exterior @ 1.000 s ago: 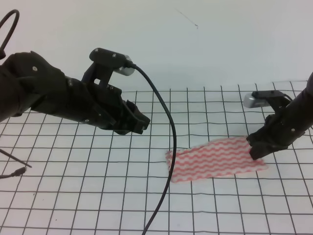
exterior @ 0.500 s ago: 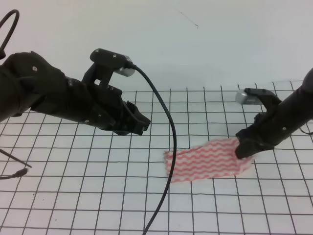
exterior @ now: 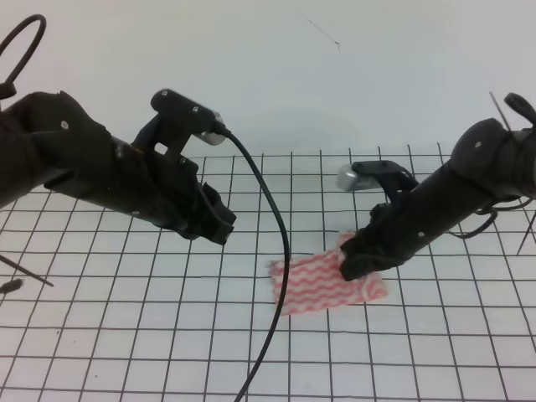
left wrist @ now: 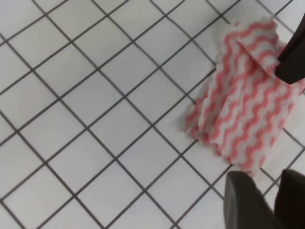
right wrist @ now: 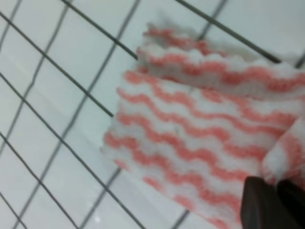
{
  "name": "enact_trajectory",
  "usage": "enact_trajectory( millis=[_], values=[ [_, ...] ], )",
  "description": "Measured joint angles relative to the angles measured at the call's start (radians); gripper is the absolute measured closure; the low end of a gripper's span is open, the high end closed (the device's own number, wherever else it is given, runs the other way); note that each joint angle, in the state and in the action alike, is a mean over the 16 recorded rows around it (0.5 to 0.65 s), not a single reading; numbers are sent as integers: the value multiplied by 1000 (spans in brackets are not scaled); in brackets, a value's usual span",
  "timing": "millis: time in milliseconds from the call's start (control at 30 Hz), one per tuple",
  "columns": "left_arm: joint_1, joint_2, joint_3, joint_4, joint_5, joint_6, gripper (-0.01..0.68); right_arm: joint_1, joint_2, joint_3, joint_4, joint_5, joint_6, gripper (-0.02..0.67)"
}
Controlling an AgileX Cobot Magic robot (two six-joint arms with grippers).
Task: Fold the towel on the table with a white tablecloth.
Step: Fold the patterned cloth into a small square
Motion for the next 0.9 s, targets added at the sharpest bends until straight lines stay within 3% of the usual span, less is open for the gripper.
enact_trajectory(
  millis=[900],
  values=[
    [1,0,0,70,-12,-40,515,128,42,-102,94,14,-58,637]
  ],
)
